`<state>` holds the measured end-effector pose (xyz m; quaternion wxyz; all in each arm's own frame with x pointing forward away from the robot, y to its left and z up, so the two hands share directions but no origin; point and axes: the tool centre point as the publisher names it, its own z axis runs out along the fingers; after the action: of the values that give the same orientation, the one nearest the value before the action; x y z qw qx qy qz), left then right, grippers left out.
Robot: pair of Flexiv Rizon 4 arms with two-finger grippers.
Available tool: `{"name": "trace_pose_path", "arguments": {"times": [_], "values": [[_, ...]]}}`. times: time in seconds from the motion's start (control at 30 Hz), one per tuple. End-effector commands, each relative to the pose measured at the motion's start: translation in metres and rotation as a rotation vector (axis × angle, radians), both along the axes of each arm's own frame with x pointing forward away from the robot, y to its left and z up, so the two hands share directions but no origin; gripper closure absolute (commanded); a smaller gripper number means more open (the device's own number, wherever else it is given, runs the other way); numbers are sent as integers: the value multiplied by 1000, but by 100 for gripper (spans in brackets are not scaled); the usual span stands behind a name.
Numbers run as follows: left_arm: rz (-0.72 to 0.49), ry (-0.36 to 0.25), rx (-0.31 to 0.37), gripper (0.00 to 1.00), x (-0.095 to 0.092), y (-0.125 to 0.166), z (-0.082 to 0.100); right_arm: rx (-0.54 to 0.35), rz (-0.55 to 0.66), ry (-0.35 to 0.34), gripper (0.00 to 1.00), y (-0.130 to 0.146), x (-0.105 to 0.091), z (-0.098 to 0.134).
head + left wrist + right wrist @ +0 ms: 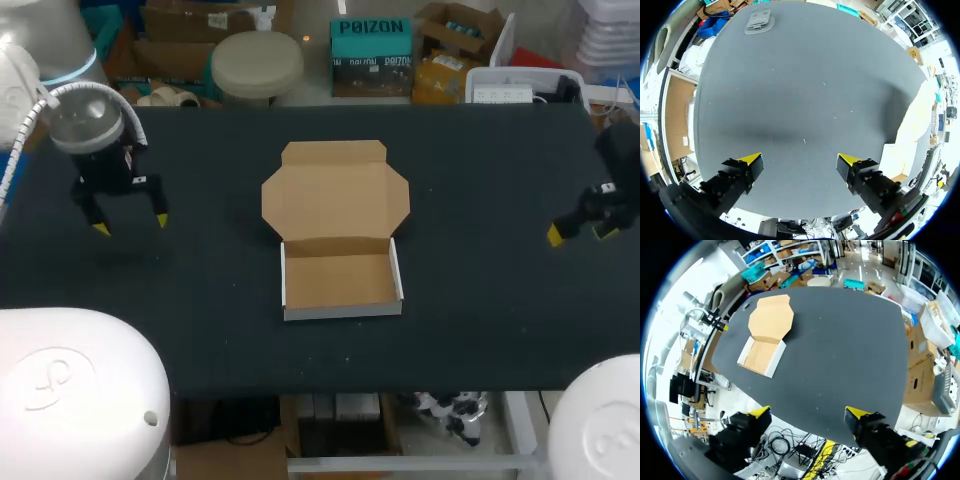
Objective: Assemble the packaging by folding the flat box into shape, placing the metal phone stand inside, and closing the box properly
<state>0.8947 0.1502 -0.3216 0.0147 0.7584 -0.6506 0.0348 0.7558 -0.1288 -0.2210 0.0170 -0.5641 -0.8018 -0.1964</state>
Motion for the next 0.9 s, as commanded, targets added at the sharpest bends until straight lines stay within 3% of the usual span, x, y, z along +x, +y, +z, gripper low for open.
{"name": "trace_pose_path", "arguments": {"times": [0.03,0.5,0.9], "values": [[-2,35,1,0,3,0,1,-1,1,4,0,0,-1,2],[-21,17,-4,0,8,-6,0,-1,1,4,0,0,-1,2],[-28,-3,21,0,49,19,-22,-1,1,4,0,0,-1,2]]}}
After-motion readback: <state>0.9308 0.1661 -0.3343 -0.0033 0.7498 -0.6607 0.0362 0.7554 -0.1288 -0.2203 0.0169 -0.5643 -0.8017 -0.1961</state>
